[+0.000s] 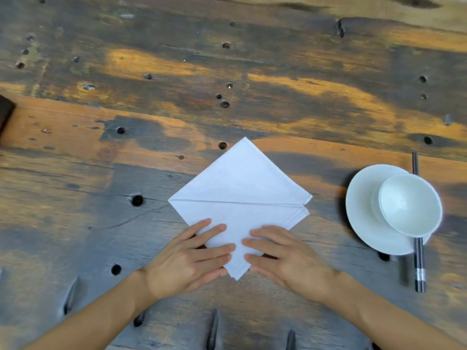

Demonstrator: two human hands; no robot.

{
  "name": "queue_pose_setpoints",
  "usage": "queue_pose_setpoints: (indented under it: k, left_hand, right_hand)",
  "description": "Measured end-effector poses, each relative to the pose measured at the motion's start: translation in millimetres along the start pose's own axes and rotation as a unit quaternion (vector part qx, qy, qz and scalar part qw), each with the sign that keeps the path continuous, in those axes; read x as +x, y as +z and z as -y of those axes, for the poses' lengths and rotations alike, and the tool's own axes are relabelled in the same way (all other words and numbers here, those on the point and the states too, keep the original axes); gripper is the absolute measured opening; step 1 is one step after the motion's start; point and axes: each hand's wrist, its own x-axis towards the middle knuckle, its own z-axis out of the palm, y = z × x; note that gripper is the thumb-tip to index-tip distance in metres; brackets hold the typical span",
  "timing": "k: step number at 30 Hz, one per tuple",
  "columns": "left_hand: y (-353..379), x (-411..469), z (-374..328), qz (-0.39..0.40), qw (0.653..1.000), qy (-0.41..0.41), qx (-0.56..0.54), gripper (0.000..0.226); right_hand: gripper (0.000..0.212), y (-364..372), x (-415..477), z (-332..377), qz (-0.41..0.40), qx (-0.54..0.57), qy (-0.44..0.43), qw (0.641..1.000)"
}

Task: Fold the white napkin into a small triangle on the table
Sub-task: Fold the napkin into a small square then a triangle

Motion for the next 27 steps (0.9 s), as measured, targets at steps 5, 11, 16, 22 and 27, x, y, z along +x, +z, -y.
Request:
queue_pose_setpoints:
  k: [5, 11, 16, 22, 27]
  left_hand:
    - [0, 2, -5, 0.01, 1.0, -0.011, 0.015, 0.028]
    - [-2, 4, -15, 0.006, 0.999, -0.028, 0.024, 0.033]
    - [1, 9, -22, -0.029, 0.999, -0.011, 0.042, 0.02]
    - [4, 11, -29, -0.062, 0.994, -0.09, -0.012, 0.02]
    - [-4, 27, -22, -0.086, 0.979, -0.167, -0.079, 0.029]
  right_hand:
    - [0.016, 12, -10, -3, -0.033, -0.019, -0.004, 0.999]
    - [0.014, 20, -8, -10, -0.051, 0.03, 0.013, 0.998]
    - [0.039, 19, -11, -15, -0.004, 0.046, 0.004, 0.999]
    - [0.025, 19, -8, -9, -0.024, 0.069, 0.035, 0.997]
    - [0.012, 10, 4, -6, -0.043, 0.122, 0.106, 0.986]
